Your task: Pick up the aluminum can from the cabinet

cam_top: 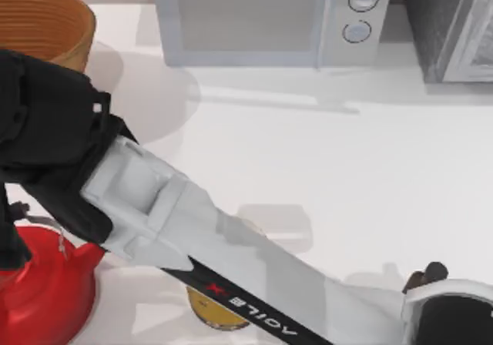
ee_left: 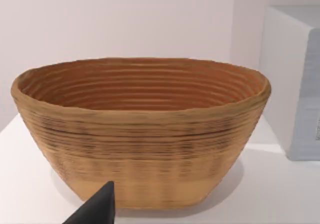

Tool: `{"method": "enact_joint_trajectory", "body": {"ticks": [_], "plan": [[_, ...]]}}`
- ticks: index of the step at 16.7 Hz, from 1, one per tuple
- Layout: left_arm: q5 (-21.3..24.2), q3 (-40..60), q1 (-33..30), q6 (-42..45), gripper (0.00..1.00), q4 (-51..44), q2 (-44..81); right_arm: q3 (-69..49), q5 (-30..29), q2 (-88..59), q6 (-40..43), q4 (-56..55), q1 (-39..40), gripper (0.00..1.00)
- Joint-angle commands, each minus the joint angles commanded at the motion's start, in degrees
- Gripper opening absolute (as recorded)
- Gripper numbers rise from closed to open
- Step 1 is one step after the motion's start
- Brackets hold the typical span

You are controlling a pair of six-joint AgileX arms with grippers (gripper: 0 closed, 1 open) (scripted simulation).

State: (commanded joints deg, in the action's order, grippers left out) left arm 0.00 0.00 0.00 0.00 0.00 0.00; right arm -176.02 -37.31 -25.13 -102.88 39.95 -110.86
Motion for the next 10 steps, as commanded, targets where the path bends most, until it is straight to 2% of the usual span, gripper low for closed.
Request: {"method": "enact_joint_trajectory", "body": {"ticks": [10], "plan": [[0.0, 0.0, 0.0, 0.0, 1.0, 0.0, 0.0, -76.9, -14.5, -14.3, -44.2, 20.7, -49.4, 0.0]]}}
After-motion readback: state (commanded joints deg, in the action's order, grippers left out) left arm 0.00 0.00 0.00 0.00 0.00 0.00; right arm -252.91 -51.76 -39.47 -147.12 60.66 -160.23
